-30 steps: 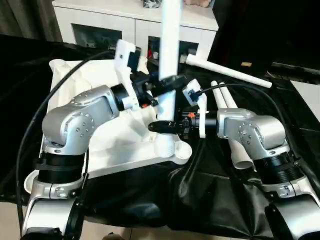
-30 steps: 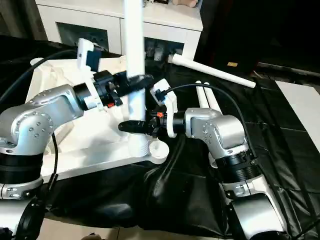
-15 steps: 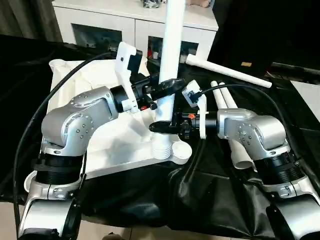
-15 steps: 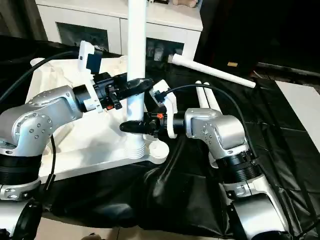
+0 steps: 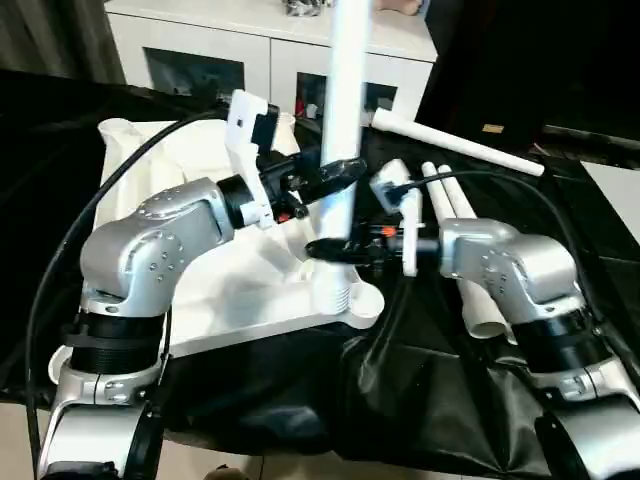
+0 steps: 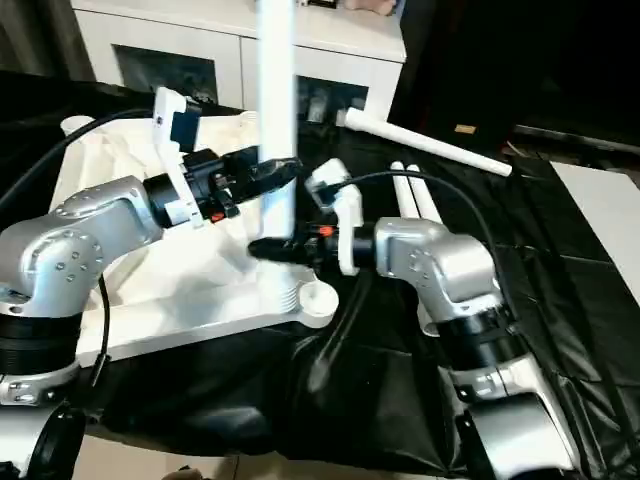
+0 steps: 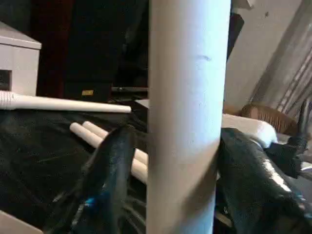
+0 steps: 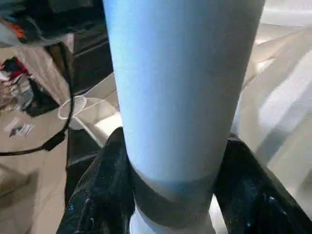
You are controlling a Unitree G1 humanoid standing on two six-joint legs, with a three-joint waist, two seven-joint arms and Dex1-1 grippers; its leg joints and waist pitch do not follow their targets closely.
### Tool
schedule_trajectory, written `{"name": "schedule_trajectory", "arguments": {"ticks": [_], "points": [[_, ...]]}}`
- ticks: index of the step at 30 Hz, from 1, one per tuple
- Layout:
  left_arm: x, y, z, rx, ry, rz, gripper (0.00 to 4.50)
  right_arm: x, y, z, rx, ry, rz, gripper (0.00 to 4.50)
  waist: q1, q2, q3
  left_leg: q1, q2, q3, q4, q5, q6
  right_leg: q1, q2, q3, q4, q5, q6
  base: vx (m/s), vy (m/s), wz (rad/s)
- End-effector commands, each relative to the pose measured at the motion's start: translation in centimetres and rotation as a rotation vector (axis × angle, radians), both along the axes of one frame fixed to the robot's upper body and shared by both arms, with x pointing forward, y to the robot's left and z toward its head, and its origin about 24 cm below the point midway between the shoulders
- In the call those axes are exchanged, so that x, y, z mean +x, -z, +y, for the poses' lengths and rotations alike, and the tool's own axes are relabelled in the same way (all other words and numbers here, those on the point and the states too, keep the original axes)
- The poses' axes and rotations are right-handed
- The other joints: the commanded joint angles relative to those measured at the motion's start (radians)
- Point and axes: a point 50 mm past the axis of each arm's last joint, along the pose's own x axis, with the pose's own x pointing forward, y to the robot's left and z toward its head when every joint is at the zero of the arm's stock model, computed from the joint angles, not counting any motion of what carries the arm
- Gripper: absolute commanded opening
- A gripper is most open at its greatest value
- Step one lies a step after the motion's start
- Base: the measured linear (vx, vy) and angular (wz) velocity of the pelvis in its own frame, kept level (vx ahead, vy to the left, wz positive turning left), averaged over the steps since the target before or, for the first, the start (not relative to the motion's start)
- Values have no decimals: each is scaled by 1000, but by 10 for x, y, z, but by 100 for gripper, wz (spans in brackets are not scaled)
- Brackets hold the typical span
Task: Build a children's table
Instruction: Insert table leg to table base
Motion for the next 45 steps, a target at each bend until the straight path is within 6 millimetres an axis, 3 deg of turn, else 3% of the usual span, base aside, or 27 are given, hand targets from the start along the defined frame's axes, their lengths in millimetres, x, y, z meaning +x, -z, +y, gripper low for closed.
{"name": "schedule_trajectory", "arguments": {"ticks": [1, 3, 5, 6, 7, 9, 14, 20, 21, 23, 24, 26, 29, 31, 34, 39, 41, 45], "points": [[-1, -1, 3, -8, -19, 1, 316, 3, -10, -13, 10, 66, -68, 185, 0, 14, -64, 4, 20, -2, -74, -157, -49, 60, -55, 55, -70, -159, -151, 0, 0, 0], [0, -2, 4, -10, -34, -15, 330, 6, -10, -18, 4, 106, -89, 185, -1, 14, -63, 3, 20, -2, -75, -162, -48, 60, -57, 56, -71, -171, -147, 0, 0, 0], [0, 7, 13, 93, -66, -116, 348, 14, -6, -36, -75, 234, -186, 185, 2, 15, -61, 3, 22, -4, -76, -168, -48, 55, -60, 54, -81, -208, -127, 0, 0, 0], [-1, 10, 16, 127, -62, -139, 348, 15, -5, -40, -92, 256, -202, 185, 0, 13, -61, 2, 21, -4, -77, -170, -48, 57, -59, 54, -81, -220, -115, 0, 0, 0], [-2, 13, 17, 155, -52, -148, 355, 15, -4, -42, -95, 262, -205, 185, -3, 20, -63, 7, 20, -2, -76, -172, -54, 56, -55, 56, -76, -213, -108, 0, 0, 0], [-7, 28, 21, 292, -5, -198, 358, 14, -3, -48, -101, 285, -223, 185, -3, 19, -63, 6, 20, -4, -78, -170, -48, 56, -54, 55, -79, -205, -105, 0, 0, 0], [-26, 68, 19, 503, 185, -179, 358, 9, -1, -53, -74, 297, -224, 185, -9, 21, -62, 8, 23, -3, -80, -181, -40, 54, -54, 57, -69, -168, -140, 0, 0, 0], [-39, 109, 12, 551, 336, -121, 358, 4, 2, -49, -57, 260, -228, 185, -13, 22, -60, 7, 22, -1, -81, -211, -43, 54, -57, 59, -75, -208, -143, 0, 0, 0], [-39, 109, 12, 551, 336, -121, 330, 4, 2, -49, -57, 260, -228, 185, -13, 22, -60, 7, 21, -1, -81, -215, -39, 54, -56, 59, -78, -219, -137, 0, 0, 0], [-38, 117, 12, 567, 354, -105, 323, 1, 2, -45, -47, 230, -220, 185, -13, 21, -60, 7, 22, -3, -81, -217, -37, 55, -57, 59, -78, -229, -132, 0, 0, 0], [-38, 117, 12, 567, 354, -105, 323, 1, 2, -45, -47, 230, -220, 185, -16, 28, -59, 8, 23, -3, -82, -222, -38, 54, -57, 59, -78, -225, -134, 0, 0, 0], [-34, 124, 16, 597, 335, -86, 282, -1, 3, -42, -43, 213, -216, 185, -15, 26, -59, 8, 23, -3, -81, -218, -34, 54, -57, 59, -78, -220, -140, 0, 0, 0], [-31, 131, 22, 640, 332, -63, 279, -3, 4, -40, -40, 201, -215, 185, -15, 25, -60, 9, 23, -2, -81, -215, -32, 53, -57, 59, -76, -212, -148, 0, 0, 0], [-31, 133, 23, 651, 333, -58, 246, -3, 4, -39, -39, 198, -215, 185, -15, 26, -60, 9, 23, -2, -80, -210, -30, 53, -57, 60, -76, -206, -148, 0, 0, 0], [-30, 138, 28, 704, 338, -53, 232, -4, 4, -37, -36, 189, -215, 185, -15, 27, -61, 10, 25, -4, -82, -204, -32, 54, -58, 59, -72, -179, -160, 0, 0, 0], [-30, 140, 32, 758, 339, -49, 195, -5, 4, -35, -36, 166, -215, 185, -14, 26, -57, 11, 25, -3, -82, -232, -33, 53, -61, 60, -78, -237, -152, 0, 0, 0], [-29, 138, 31, 756, 331, -51, 155, -6, 5, -35, -38, 164, -215, 185, -14, 22, -56, 11, 24, -3, -83, -244, -34, 52, -62, 60, -82, -273, -143, 0, 0, 0], [-29, 138, 32, 765, 330, -52, 142, -6, 6, -34, -43, 157, -214, 185, -14, 26, -56, 12, 25, -5, -83, -248, -37, 50, -61, 60, -82, -282, -139, 0, 0, 0]]}}
